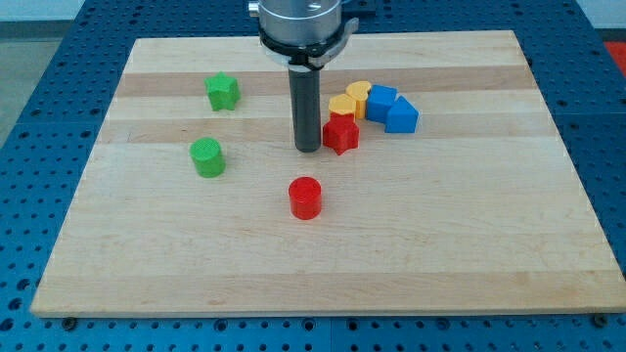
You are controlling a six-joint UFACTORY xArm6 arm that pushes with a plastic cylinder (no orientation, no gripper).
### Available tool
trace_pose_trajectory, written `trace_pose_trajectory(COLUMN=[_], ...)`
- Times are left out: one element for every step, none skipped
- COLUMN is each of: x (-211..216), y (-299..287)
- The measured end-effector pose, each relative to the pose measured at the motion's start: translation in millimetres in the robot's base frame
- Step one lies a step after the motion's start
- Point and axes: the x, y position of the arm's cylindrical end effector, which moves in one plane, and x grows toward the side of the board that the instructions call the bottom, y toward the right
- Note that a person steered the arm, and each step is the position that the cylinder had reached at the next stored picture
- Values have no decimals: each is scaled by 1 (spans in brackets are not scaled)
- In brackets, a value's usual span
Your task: Push the red circle a bit right
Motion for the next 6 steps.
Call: trace_pose_trajectory(x=[1, 19, 48, 73, 92, 98], y=[-24, -34, -34, -34, -34, -27])
